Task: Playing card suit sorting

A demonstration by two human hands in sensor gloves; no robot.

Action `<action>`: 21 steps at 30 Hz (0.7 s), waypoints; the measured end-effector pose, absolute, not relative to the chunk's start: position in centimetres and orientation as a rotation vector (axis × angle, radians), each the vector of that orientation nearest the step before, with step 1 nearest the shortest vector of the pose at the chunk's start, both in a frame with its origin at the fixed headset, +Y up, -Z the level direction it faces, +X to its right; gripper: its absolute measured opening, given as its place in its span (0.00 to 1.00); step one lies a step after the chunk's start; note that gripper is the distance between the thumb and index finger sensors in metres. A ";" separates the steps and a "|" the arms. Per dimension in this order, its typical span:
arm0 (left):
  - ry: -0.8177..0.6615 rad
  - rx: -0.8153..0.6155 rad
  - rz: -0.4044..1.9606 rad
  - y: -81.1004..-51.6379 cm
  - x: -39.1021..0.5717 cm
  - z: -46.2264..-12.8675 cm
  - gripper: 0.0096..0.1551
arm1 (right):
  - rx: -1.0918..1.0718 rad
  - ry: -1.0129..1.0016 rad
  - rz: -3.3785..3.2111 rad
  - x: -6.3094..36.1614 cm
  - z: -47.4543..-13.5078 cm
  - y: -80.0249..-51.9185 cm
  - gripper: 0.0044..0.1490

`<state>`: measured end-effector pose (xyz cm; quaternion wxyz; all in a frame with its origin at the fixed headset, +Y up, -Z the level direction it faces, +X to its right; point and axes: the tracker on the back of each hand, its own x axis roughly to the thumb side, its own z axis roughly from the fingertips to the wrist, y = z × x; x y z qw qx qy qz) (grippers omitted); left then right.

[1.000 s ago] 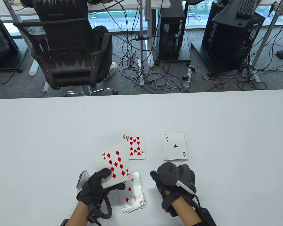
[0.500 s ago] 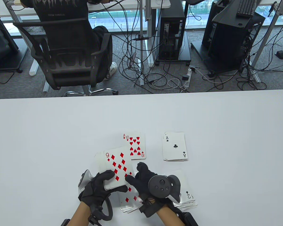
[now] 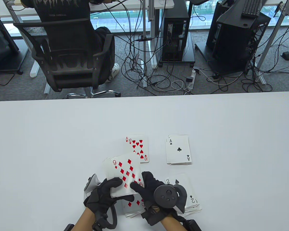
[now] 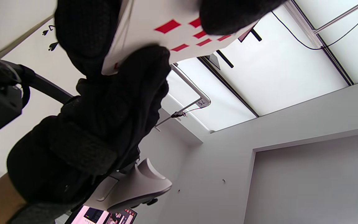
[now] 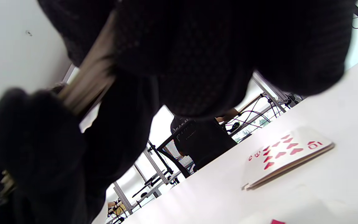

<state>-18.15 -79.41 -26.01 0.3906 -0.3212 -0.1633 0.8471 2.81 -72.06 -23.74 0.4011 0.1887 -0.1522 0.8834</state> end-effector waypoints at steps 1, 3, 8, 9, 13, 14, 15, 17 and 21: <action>-0.419 -0.819 2.153 -79.4 -18.1 -26.0 0.30 | 0.478 -0.398 2.231 3.0 -23.7 -72.1 0.32; -0.426 -0.822 2.154 -79.4 -18.0 -26.0 0.30 | 0.466 -0.400 2.204 3.1 -23.7 -72.2 0.29; -0.441 -0.825 2.160 -79.4 -18.0 -26.0 0.30 | 0.409 -0.387 2.124 3.7 -24.0 -72.4 0.25; -0.442 -0.824 2.160 -79.4 -18.0 -26.0 0.31 | 0.406 -0.386 2.121 3.8 -24.1 -72.5 0.25; -0.442 -0.818 2.168 -79.3 -18.0 -26.1 0.30 | 0.362 -0.402 2.091 4.4 -24.3 -72.6 0.25; -0.439 -0.810 2.177 -79.3 -18.1 -26.1 0.30 | 0.331 -0.418 2.082 4.8 -24.4 -72.7 0.25; -0.437 -0.801 2.188 -79.3 -18.2 -26.2 0.30 | 0.306 -0.426 2.071 5.3 -24.6 -72.7 0.25; -0.430 -0.778 2.201 -79.2 -18.5 -26.3 0.30 | 0.237 -0.434 2.046 6.5 -24.8 -72.7 0.25; -0.404 -0.731 2.227 -79.2 -19.3 -26.6 0.30 | 0.107 -0.399 1.977 8.4 -25.4 -73.3 0.25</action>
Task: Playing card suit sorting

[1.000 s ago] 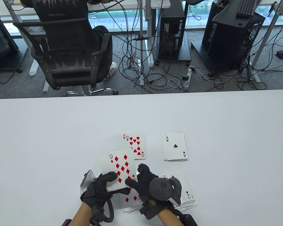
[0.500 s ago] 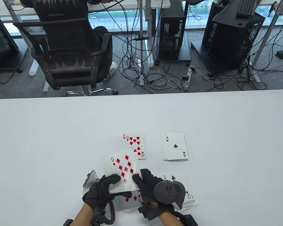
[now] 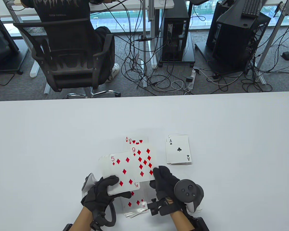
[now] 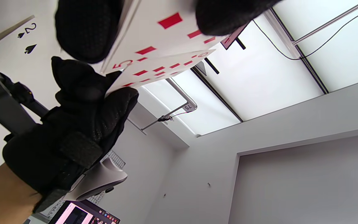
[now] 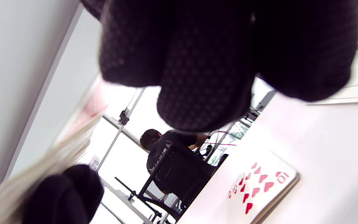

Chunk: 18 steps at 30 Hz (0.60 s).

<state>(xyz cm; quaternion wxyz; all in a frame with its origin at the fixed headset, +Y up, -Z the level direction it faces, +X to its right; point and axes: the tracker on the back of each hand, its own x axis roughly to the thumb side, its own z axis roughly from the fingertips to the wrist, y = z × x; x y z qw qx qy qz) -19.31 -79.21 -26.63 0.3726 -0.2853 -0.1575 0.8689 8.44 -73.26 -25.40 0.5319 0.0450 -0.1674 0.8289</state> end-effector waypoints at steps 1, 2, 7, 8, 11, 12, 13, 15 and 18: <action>-0.398 -0.718 2.237 -79.2 -19.5 -26.7 0.30 | 0.081 -0.382 1.955 8.7 -25.5 -73.5 0.25; -0.394 -0.706 2.249 -79.2 -19.8 -26.8 0.30 | 0.060 -0.354 1.939 8.8 -25.6 -73.7 0.25; -0.365 -0.628 2.282 -79.1 -21.1 -27.2 0.30 | 0.107 -0.028 2.023 6.9 -25.8 -75.3 0.25; -0.361 -0.618 2.287 -79.1 -21.2 -27.2 0.30 | 0.130 0.010 2.050 6.3 -25.7 -75.5 0.25; -0.345 -0.588 2.303 -79.1 -21.7 -27.4 0.30 | 0.185 0.147 2.186 4.3 -25.3 -76.4 0.27; -0.342 -0.584 2.303 -79.1 -21.8 -27.4 0.30 | 0.196 0.216 2.251 3.8 -25.1 -76.6 0.28; -0.339 -0.581 2.300 -79.2 -21.9 -27.4 0.30 | 0.214 0.273 2.319 3.5 -25.0 -76.7 0.29; -0.333 -0.583 2.295 -79.2 -21.9 -27.4 0.30 | 0.265 0.358 2.465 2.8 -24.8 -76.9 0.32; -0.330 -0.594 2.299 -79.3 -21.8 -27.4 0.30 | 0.311 0.419 2.575 2.1 -24.6 -77.2 0.35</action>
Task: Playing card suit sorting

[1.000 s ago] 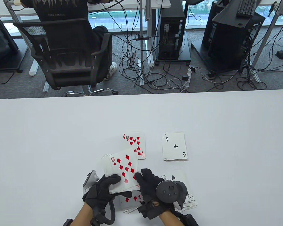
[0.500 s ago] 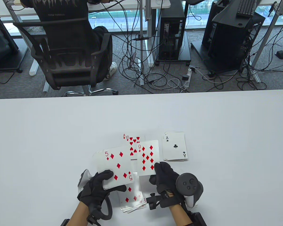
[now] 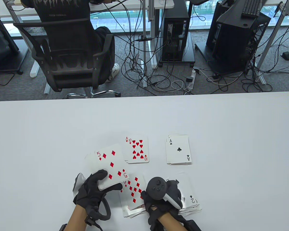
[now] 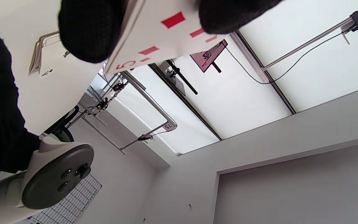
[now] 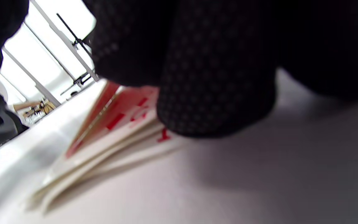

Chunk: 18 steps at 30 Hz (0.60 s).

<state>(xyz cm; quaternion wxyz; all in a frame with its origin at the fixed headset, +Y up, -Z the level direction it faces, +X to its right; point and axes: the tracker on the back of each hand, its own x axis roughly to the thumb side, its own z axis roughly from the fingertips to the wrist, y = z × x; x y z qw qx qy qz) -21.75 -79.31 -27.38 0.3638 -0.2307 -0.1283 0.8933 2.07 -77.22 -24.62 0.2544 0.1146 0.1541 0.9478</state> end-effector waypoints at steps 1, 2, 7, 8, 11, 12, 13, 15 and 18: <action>-0.329 -0.596 2.299 -79.3 -21.7 -27.4 0.30 | 0.316 0.437 2.586 1.9 -24.6 -77.3 0.36; -0.325 -0.598 2.296 -79.4 -21.7 -27.4 0.30 | 0.328 0.454 2.616 1.6 -24.5 -77.3 0.37; -0.316 -0.601 2.290 -79.4 -21.7 -27.3 0.30 | 0.417 0.475 2.808 0.0 -24.1 -77.4 0.39; -0.316 -0.602 2.289 -79.4 -21.7 -27.3 0.30 | 0.428 0.473 2.828 -0.2 -24.1 -77.4 0.40; -0.313 -0.606 2.285 -79.4 -21.7 -27.3 0.30 | 0.455 0.483 2.890 -0.6 -24.0 -77.5 0.41; -0.313 -0.606 2.285 -79.4 -21.7 -27.3 0.30 | 0.458 0.484 2.894 -0.6 -24.0 -77.5 0.41; -0.313 -0.606 2.285 -79.4 -21.7 -27.3 0.30 | 0.456 0.486 2.890 -0.6 -24.0 -77.5 0.41; -0.313 -0.606 2.285 -79.4 -21.7 -27.3 0.30 | 0.450 0.500 2.870 -0.4 -24.1 -77.4 0.42; -0.313 -0.622 2.275 -79.4 -21.7 -27.2 0.30 | 0.424 0.478 2.801 0.3 -24.4 -76.8 0.42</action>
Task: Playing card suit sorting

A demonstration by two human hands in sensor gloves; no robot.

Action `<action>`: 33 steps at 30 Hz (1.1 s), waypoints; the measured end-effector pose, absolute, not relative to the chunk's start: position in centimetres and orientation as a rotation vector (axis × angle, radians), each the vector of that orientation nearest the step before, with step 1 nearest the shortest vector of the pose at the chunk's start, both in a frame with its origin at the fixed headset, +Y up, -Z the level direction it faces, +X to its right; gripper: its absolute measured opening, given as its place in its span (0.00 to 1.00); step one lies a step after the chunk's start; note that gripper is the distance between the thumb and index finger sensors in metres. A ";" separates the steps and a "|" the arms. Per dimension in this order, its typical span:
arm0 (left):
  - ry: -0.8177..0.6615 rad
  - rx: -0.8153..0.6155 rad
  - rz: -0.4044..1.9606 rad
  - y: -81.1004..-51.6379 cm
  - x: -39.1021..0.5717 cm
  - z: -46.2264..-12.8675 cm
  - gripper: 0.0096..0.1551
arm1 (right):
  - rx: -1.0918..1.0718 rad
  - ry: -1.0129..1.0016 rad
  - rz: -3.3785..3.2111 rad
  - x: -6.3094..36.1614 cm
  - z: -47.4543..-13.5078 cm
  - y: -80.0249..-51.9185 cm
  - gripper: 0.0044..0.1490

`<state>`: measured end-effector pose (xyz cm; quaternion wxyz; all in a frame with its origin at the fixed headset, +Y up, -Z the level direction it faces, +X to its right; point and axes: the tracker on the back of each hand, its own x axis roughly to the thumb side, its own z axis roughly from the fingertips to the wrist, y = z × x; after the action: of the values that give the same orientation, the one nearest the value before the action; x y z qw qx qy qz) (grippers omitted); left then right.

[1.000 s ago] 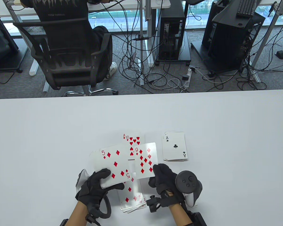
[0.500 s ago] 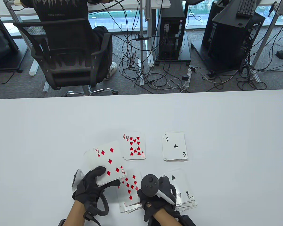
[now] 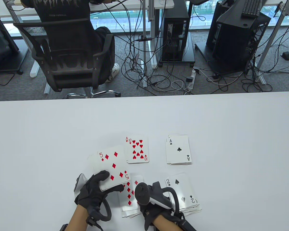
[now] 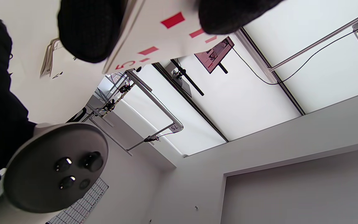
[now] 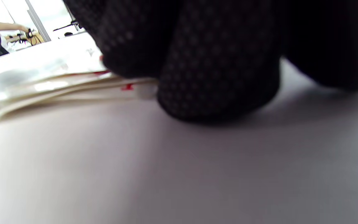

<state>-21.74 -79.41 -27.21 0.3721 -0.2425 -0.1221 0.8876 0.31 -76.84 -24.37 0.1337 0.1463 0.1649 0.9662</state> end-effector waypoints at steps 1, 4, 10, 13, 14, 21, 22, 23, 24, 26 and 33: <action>-0.315 -0.625 2.274 -79.4 -21.7 -27.2 0.30 | 0.417 0.445 2.772 0.6 -24.5 -76.6 0.42; -0.331 -0.646 2.256 -79.3 -21.4 -27.1 0.30 | 0.415 0.163 2.603 1.8 -24.8 -75.0 0.40; -0.362 -0.724 2.196 -79.4 -20.0 -26.7 0.30 | 0.404 -0.198 2.284 3.6 -24.5 -72.9 0.37; -0.373 -0.754 2.156 -79.5 -19.5 -26.5 0.30 | 0.406 -0.225 2.231 3.6 -24.3 -72.9 0.39; -0.378 -0.766 2.144 -79.5 -19.2 -26.4 0.30 | 0.420 -0.220 2.214 3.5 -24.2 -72.9 0.41; -0.395 -0.813 2.106 -79.6 -18.2 -26.1 0.30 | 0.466 -0.228 2.279 2.7 -23.8 -72.9 0.52; -0.397 -0.817 2.103 -79.6 -18.1 -26.1 0.30 | 0.462 -0.236 2.284 2.7 -23.8 -72.9 0.52; -0.401 -0.822 2.103 -79.6 -18.0 -26.1 0.30 | 0.465 -0.242 2.288 2.7 -23.8 -72.9 0.52; -0.406 -0.826 2.105 -79.6 -18.0 -26.0 0.30 | 0.463 -0.252 2.295 2.7 -23.7 -72.9 0.51; -0.414 -0.830 2.094 -79.5 -17.9 -26.0 0.30 | 0.446 -0.280 2.294 2.8 -23.7 -72.8 0.47; -0.443 -0.844 2.104 -79.5 -17.7 -26.0 0.31 | 0.369 -0.331 2.178 3.6 -23.8 -72.7 0.29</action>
<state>-17.73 -79.47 -25.98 0.4040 -0.3344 -0.1754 0.8332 3.61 -72.69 -23.77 0.4383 0.1486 -0.1334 0.8764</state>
